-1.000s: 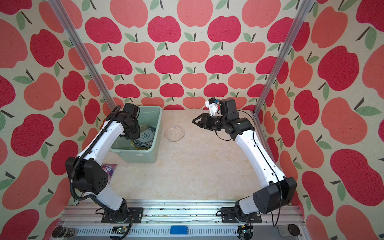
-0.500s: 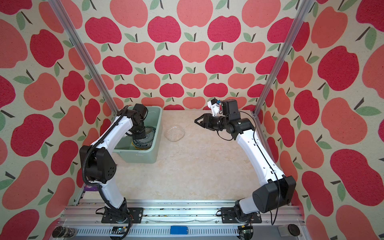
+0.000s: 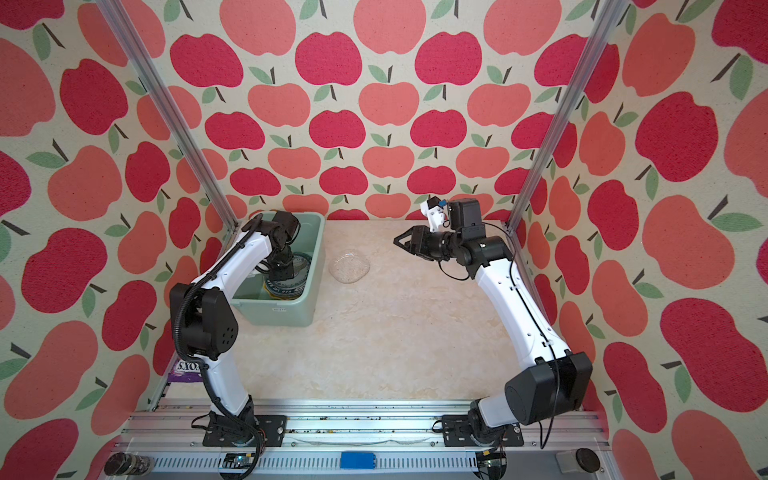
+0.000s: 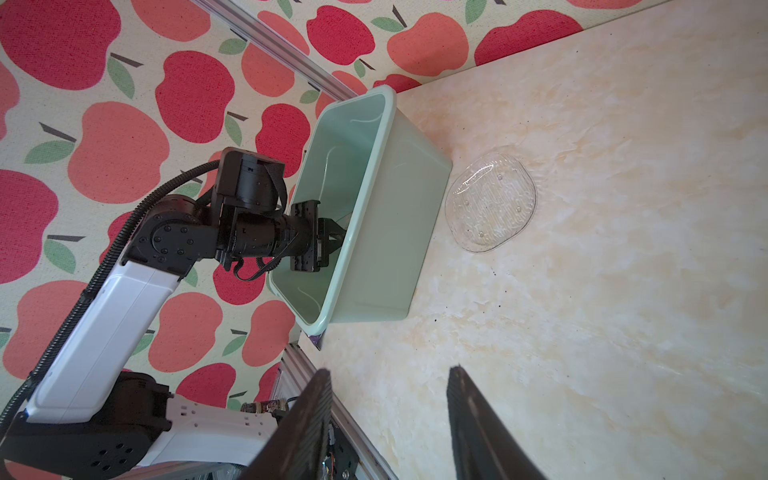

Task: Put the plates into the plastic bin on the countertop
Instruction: 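Lower the pink glass plate onto the stacked plates with the left gripper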

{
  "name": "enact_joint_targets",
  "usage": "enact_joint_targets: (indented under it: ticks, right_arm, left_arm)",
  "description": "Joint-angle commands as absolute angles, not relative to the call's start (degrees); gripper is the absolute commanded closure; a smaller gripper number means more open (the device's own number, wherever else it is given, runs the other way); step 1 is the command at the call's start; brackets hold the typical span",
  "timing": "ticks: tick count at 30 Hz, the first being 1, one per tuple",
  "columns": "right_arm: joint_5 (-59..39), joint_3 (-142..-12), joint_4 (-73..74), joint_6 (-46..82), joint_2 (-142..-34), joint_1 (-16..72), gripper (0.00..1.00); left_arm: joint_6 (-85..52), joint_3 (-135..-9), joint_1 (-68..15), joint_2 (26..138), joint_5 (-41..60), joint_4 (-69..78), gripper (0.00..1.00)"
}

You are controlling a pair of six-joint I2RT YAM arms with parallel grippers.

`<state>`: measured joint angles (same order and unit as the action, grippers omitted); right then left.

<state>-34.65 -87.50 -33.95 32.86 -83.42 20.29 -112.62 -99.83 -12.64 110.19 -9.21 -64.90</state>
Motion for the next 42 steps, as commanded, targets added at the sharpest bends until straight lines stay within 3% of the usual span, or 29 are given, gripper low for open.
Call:
enact_joint_targets:
  ticks: [1, 17, 22, 40, 42]
  right_arm:
    - [-35.95, -87.54, -33.84, 31.77, -83.82, 19.78, 0.52]
    - [-35.68, -87.59, -34.40, 31.55, -83.85, 19.33, 0.52]
    - [-35.77, -88.01, -34.41, 31.59, -84.26, 19.34, 0.52]
    - [-35.68, -88.14, -35.67, 30.99, -83.85, 19.16, 0.52]
    - [-35.77, -88.17, -35.59, 31.02, -83.93, 19.14, 0.52]
  left_arm:
    - [-111.87, -100.21, -12.32, 111.52, -9.71, -65.41, 1.00]
    - [-110.73, -95.33, -12.13, 111.89, -10.36, -60.16, 0.99]
    - [-110.89, -94.07, -12.21, 111.97, -10.44, -59.01, 0.81]
    - [-112.65, -89.81, -13.01, 112.15, -10.20, -56.49, 0.71]
    - [-112.35, -90.21, -12.94, 112.13, -10.15, -56.37, 0.65]
